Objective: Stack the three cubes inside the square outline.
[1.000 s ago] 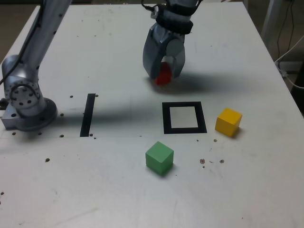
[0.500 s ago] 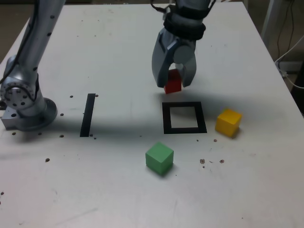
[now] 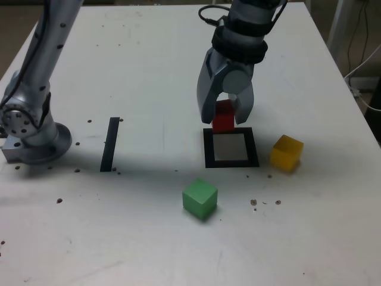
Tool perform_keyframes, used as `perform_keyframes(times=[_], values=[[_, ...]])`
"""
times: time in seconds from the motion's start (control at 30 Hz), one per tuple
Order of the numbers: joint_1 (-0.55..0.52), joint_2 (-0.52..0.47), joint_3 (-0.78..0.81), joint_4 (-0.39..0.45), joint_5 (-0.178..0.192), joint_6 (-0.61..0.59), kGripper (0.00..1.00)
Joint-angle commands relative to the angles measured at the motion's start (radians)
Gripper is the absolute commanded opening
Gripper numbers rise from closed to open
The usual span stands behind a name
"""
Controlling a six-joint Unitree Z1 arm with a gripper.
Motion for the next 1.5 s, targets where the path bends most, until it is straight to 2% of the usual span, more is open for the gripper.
perform_keyframes(times=[0.0,0.7,1.17,1.23,1.4,1.47], values=[[-0.008,0.005,-0.004,0.003,-0.001,0.006,0.30],[-0.058,0.093,-0.052,0.001,-0.024,0.022,0.30],[-0.059,0.119,-0.069,0.001,-0.009,0.022,0.31],[-0.059,0.122,-0.069,0.001,-0.009,0.023,0.41],[-0.059,0.121,-0.069,-0.001,-0.007,0.028,0.81],[-0.059,0.119,-0.069,-0.002,-0.005,0.030,0.89]])
